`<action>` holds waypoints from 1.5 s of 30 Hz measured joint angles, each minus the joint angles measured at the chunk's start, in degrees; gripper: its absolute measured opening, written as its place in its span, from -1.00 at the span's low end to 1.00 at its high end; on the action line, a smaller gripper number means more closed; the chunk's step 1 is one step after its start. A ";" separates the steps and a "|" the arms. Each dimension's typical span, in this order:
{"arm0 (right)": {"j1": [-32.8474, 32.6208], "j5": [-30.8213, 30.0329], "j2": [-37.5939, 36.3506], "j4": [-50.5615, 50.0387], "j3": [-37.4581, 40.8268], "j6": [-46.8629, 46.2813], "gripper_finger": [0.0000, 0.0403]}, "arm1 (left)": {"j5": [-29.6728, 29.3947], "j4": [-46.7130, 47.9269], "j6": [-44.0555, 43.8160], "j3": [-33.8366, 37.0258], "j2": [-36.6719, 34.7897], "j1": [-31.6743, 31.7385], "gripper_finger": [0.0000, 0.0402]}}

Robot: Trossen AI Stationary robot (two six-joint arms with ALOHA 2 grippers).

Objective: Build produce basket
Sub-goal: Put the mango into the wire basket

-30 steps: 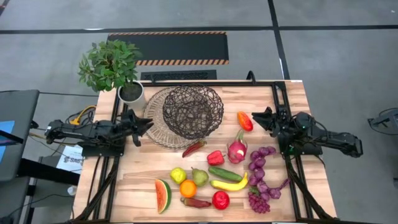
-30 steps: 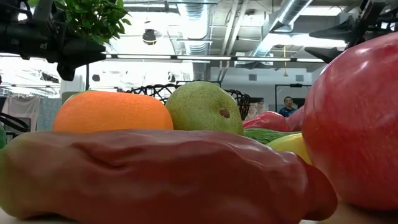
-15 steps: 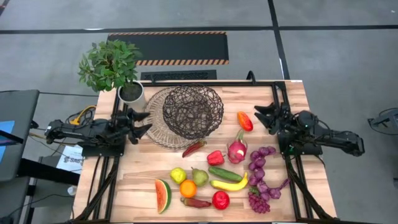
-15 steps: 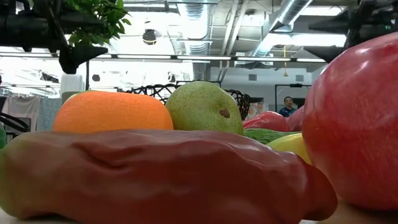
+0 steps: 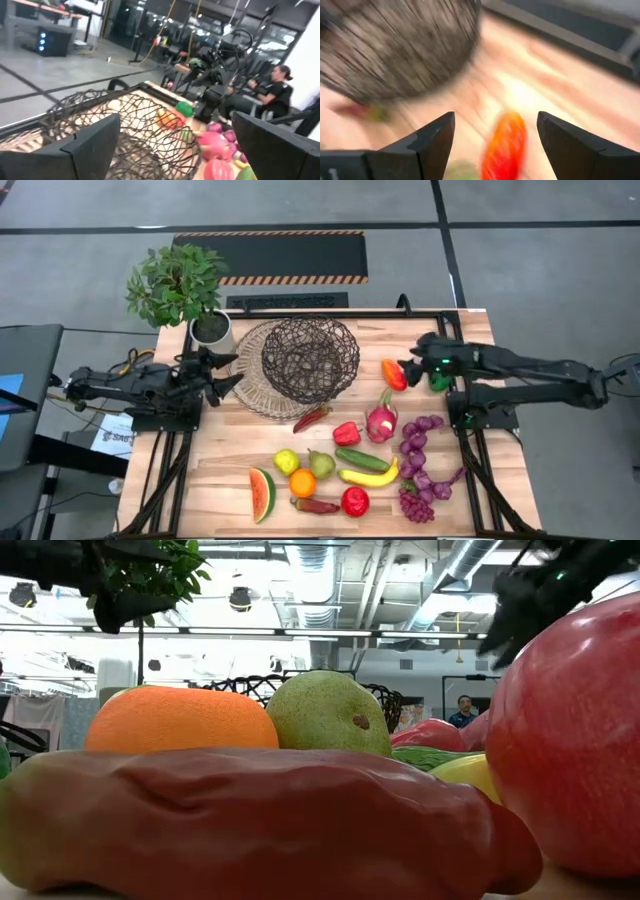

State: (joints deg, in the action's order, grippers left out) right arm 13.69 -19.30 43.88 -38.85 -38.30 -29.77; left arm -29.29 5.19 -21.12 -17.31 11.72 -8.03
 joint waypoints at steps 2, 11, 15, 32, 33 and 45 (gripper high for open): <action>0.84 0.41 5.41 -2.22 -1.35 -0.21 0.52 | 0.02 0.03 -0.71 -1.02 2.42 0.00 0.83; 5.24 6.17 21.57 -0.99 -1.62 -0.84 0.52 | 4.02 0.26 -2.74 -1.43 9.60 0.00 0.83; 4.67 7.18 24.93 2.08 -1.63 -1.05 0.52 | 2.78 0.16 -2.65 -1.43 10.45 -0.02 0.83; 3.54 4.81 36.07 3.54 -1.74 -4.32 0.42 | 2.33 0.16 -3.57 -1.43 10.41 -0.02 0.83; 3.54 4.57 36.05 3.59 -1.71 -4.33 0.37 | 2.31 0.18 -3.63 -1.43 10.41 -0.02 0.83; 4.03 4.43 28.92 1.57 -4.25 -3.84 -0.02 | 0.47 0.20 -4.24 -1.43 10.39 -0.02 0.83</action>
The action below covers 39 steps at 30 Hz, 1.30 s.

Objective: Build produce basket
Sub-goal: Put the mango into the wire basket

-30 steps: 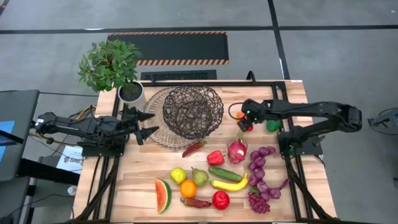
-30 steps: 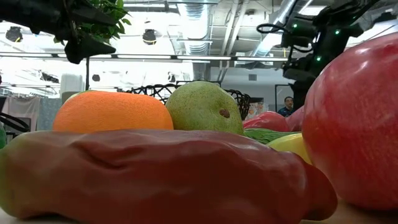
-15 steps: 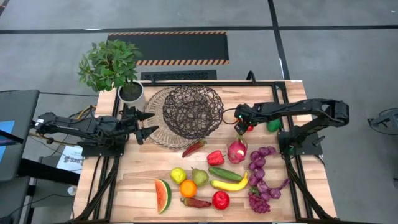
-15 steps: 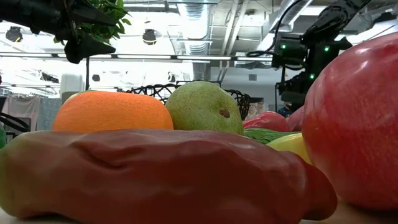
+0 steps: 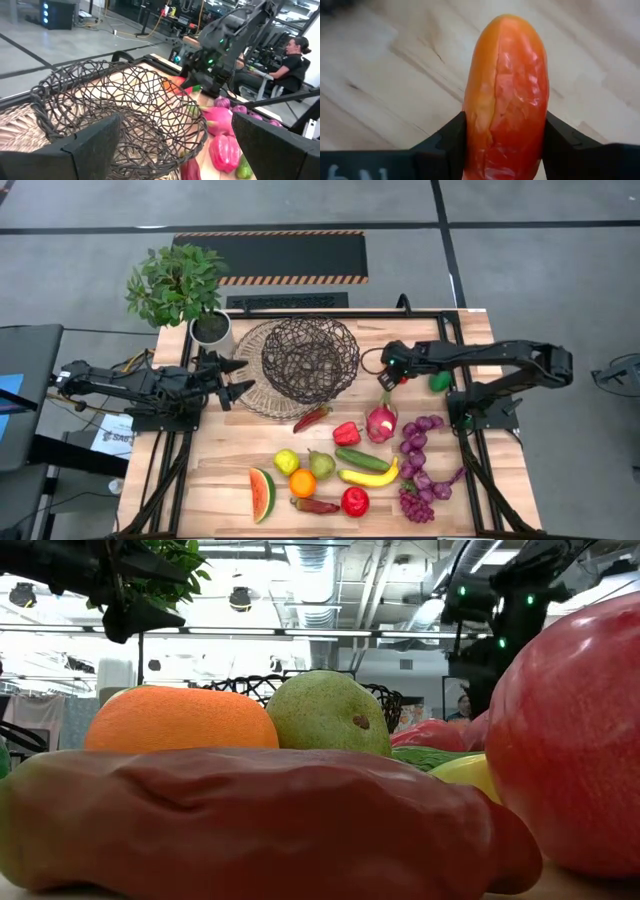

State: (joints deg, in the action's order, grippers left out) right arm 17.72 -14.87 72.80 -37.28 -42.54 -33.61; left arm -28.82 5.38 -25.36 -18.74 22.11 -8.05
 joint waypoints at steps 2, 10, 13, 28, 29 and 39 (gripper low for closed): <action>0.23 -0.07 -1.59 -0.44 -2.46 0.04 0.04 | -0.51 0.09 -0.41 0.00 0.02 0.00 0.83; 0.33 -0.28 -2.28 -0.07 -16.51 4.52 0.08 | -3.06 0.24 -1.27 0.00 0.02 0.00 0.83; -0.36 -0.28 0.71 0.18 -21.41 7.04 0.09 | -4.11 0.27 -1.27 0.00 0.02 0.00 0.83; -4.37 -0.20 27.98 1.98 -41.51 11.19 0.14 | -6.38 0.35 -3.80 0.00 0.02 0.00 0.83; -4.15 -0.20 29.48 1.72 -42.50 11.22 0.14 | -6.39 0.35 -4.02 0.00 0.01 0.00 0.83; -2.22 -0.45 41.43 -3.59 -49.80 11.77 0.14 | -6.37 0.76 -4.49 0.00 0.00 0.01 0.83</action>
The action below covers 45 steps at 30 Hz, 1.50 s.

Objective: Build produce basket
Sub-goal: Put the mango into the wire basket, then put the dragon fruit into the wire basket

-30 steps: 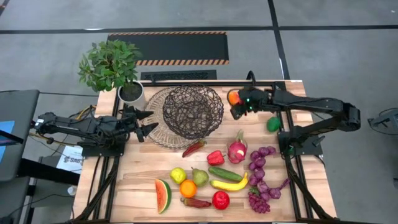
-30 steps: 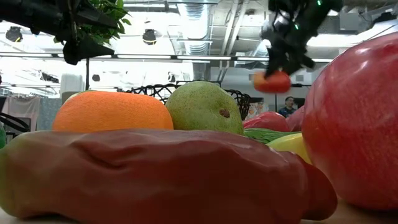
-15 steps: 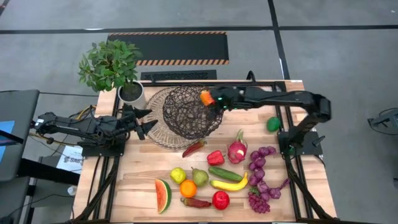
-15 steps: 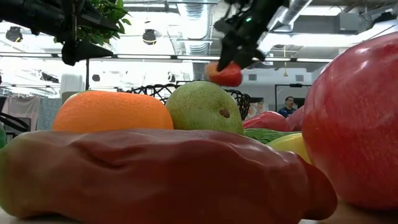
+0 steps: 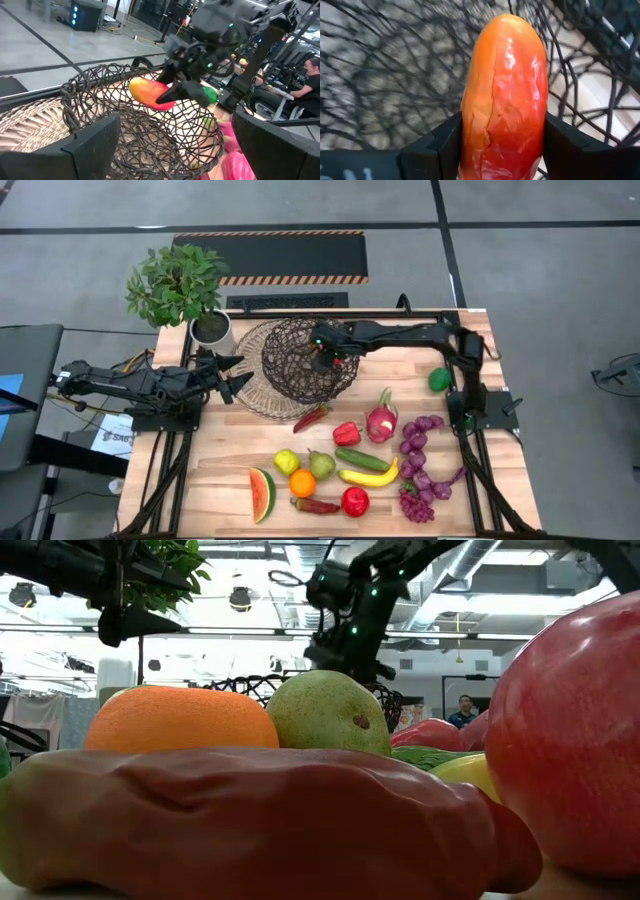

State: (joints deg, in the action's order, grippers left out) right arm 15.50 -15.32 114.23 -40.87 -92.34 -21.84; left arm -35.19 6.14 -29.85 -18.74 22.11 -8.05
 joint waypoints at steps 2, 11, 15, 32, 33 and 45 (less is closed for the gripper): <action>0.27 -0.11 1.40 -0.42 -0.79 0.58 0.14 | 0.02 0.76 -0.25 0.00 0.02 -0.01 0.83; 0.44 -0.19 2.41 -0.89 -1.15 2.25 0.40 | 0.04 2.70 -1.53 0.00 0.00 0.00 0.83; 0.73 0.01 1.81 -1.56 -1.63 2.92 0.54 | -0.03 2.68 -1.51 0.00 0.00 -0.01 0.83; -5.16 0.32 -10.90 -32.39 -5.90 -2.04 0.61 | -0.02 3.05 -1.73 0.00 0.01 -0.01 0.83; -6.85 0.38 -12.51 -33.24 -4.08 -4.08 0.61 | -0.05 3.35 -1.81 0.00 0.02 -0.01 0.83; -28.52 0.44 -27.34 -19.02 25.41 -36.50 0.62 | -0.12 3.68 -2.82 0.00 0.00 0.01 0.83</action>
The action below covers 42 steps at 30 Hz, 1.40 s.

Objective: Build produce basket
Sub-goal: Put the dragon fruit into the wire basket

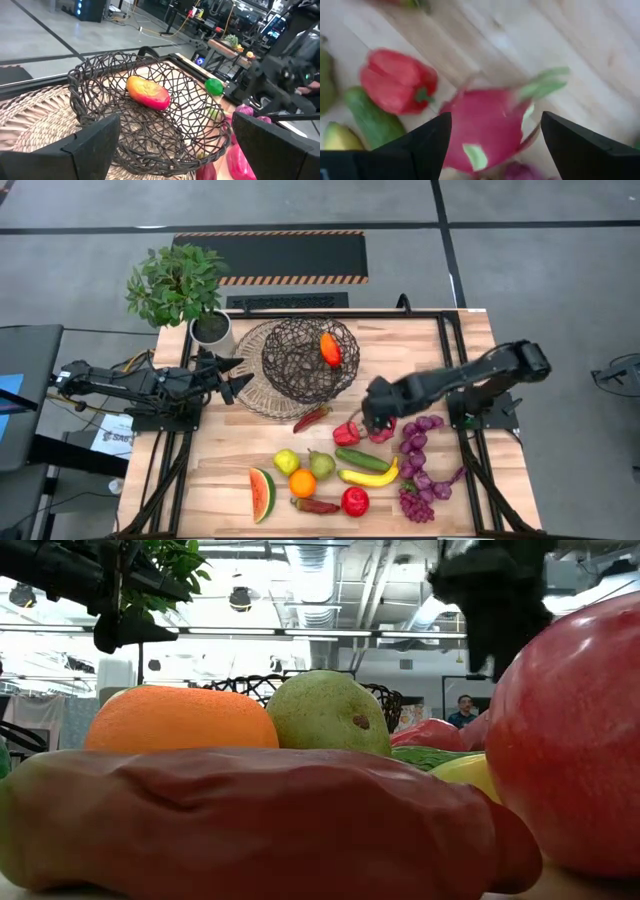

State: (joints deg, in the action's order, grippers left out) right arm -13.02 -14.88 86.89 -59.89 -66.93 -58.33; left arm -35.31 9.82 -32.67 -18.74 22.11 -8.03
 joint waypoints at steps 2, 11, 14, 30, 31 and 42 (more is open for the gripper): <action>-1.20 -0.04 0.04 2.06 2.22 -3.17 0.62 | 0.00 0.01 0.00 0.00 0.00 0.00 0.83; -0.24 -0.71 2.86 4.85 6.73 -12.91 0.62 | -1.60 0.45 -0.04 0.02 0.03 0.00 0.83; -0.37 -0.72 3.23 8.04 8.13 -14.43 0.62 | -1.60 0.74 -0.09 0.02 0.02 0.00 0.83; -1.62 0.31 3.23 13.54 10.48 -16.69 0.37 | -1.58 1.54 -2.34 0.02 0.02 0.00 0.83; -1.62 0.43 3.23 13.54 10.48 -16.69 0.34 | -1.58 1.55 -2.34 0.02 0.02 0.00 0.83; -1.57 1.28 3.30 13.56 10.53 -16.69 -0.22 | -1.58 1.54 -2.25 0.02 0.02 0.00 0.83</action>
State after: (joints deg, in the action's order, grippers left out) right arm -14.59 -13.59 90.19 -46.33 -56.40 -75.02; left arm -36.88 11.35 -34.92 -18.72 22.13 -8.03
